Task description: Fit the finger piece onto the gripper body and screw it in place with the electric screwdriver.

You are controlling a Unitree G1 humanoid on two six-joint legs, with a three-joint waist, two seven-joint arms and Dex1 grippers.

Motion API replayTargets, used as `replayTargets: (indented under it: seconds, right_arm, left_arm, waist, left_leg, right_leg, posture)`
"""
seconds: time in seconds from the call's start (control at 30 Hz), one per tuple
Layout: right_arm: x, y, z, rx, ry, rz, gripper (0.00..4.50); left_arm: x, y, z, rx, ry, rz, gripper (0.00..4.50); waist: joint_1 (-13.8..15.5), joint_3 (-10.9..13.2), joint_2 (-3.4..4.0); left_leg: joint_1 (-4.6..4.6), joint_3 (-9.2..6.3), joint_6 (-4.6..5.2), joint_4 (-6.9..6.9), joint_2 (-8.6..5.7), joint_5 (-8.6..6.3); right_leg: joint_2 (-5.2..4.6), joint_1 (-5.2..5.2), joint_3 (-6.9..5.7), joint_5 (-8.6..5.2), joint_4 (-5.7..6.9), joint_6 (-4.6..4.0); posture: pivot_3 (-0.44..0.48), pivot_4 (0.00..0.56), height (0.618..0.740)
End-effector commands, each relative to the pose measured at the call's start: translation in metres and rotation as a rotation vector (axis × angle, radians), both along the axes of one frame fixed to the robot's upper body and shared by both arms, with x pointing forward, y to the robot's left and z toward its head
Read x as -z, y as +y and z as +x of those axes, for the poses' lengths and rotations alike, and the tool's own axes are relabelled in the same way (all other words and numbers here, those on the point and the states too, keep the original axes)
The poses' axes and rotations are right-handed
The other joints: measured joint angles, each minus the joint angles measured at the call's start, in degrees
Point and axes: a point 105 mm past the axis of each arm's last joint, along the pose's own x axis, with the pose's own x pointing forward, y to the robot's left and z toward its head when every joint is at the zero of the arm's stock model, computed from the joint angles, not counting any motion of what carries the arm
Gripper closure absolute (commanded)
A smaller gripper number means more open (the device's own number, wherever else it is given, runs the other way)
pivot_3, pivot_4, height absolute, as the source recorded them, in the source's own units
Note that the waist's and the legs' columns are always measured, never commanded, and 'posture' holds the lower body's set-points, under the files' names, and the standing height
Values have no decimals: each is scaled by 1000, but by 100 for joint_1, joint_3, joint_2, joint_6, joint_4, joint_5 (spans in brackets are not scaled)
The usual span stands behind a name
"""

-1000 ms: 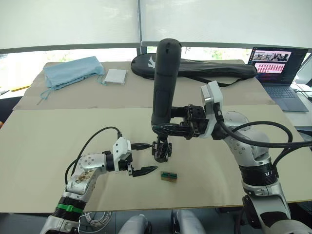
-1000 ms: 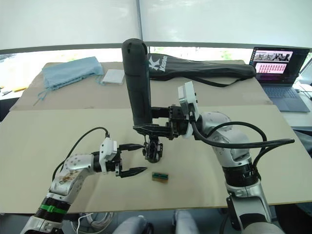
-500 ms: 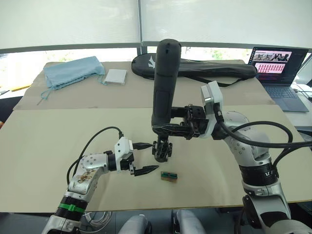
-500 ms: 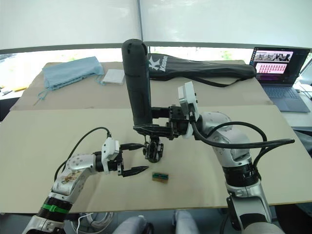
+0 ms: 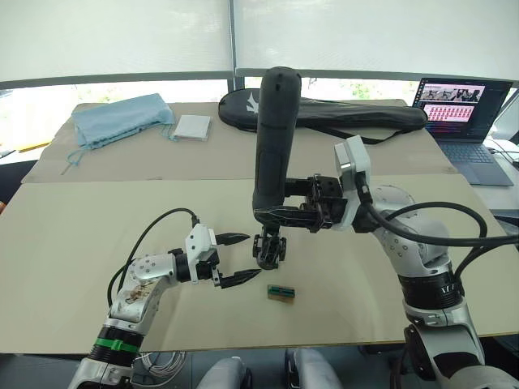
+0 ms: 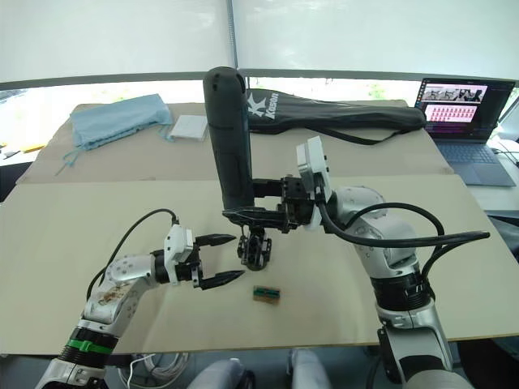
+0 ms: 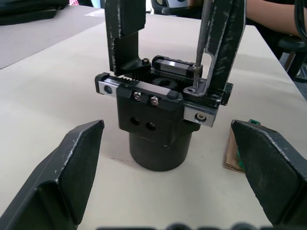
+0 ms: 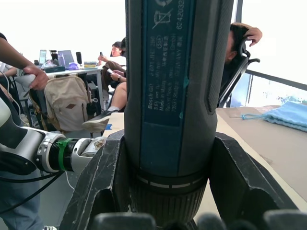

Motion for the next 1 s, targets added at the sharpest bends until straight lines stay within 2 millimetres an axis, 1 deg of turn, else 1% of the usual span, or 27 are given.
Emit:
replayTargets:
  seconds: [0.03,0.4,1.0]
  right_arm:
    - [-13,0,-10,-25,-84,24,2598]
    - [-13,0,-8,-11,-92,23,2598]
    - [-10,3,-11,-20,-93,15,2598]
  left_arm:
    - [-4,2,2,-3,-14,-14,0]
    - [1,-3,4,6,-16,0,0]
    - [1,-12,7,18,-18,-15,0]
  waist:
    - [-1,0,0]
    - [-2,0,0]
    - [-2,0,0]
  left_leg:
    - [0,0,0,0,0,0]
    - [0,0,0,1,0,0]
    - [0,0,0,2,0,0]
  right_leg:
    - [0,0,0,0,0,0]
    - [0,0,0,0,1,0]
    - [0,0,0,0,1,0]
  posture:
    - [0,150,740]
    - [0,150,740]
    - [0,150,740]
